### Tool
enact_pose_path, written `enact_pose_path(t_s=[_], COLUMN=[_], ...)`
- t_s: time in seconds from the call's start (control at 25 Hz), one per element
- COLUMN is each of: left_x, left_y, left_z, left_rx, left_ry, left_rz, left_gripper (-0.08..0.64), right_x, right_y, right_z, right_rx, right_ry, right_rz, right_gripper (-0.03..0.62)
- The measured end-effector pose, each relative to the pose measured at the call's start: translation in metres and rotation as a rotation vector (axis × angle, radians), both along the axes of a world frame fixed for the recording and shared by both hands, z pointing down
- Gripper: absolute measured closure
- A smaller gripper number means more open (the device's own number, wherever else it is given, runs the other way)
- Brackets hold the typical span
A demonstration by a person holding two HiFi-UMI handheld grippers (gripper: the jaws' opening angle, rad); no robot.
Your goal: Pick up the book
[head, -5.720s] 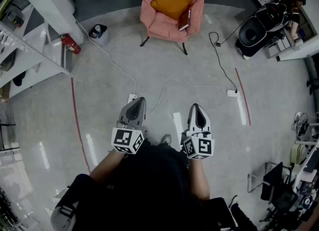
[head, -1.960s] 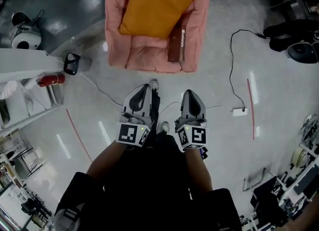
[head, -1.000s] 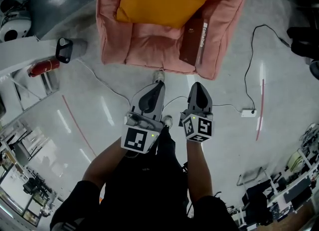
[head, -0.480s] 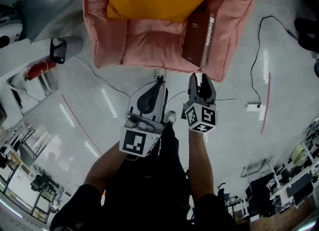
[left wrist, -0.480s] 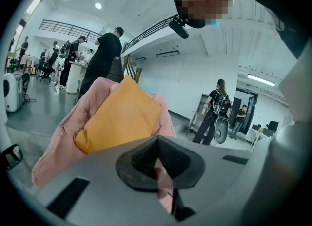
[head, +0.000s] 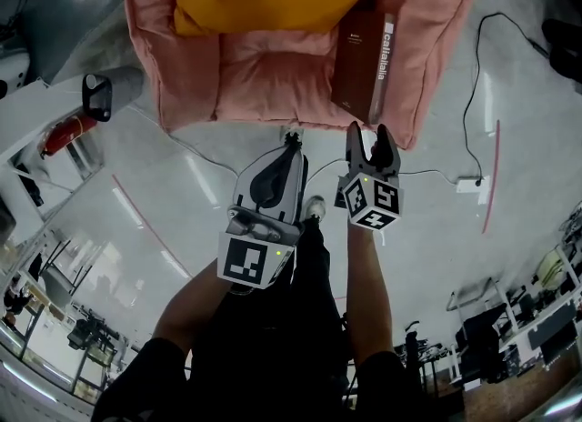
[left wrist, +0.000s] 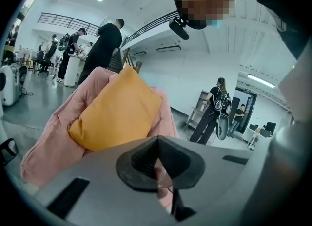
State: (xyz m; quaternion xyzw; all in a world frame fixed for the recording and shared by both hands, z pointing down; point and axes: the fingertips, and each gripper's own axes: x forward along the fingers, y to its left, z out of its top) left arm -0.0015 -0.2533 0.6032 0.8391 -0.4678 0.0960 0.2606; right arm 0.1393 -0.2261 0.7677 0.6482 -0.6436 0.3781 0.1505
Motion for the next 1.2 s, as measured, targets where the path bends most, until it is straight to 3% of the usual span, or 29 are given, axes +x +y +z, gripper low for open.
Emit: enact_pose_path(t_s=[0.52, 1.2], left_x=[-0.001, -0.004], left_y=[-0.002, -0.002], left_z=[0.023, 0.036], left_rx=[-0.036, -0.063], left_ry=[0.004, 0.013], left_rz=[0.009, 0.012], left_gripper=[0.557, 0.557], right_x=[0.007, 0.008], right_y=[-0.003, -0.017], right_z=[0.038, 0.056], right_rx=[-0.062, -0.093], right_ry=[-0.011, 0.027], right_rz=[0.015, 0.007], right_gripper=[0.333, 0.348])
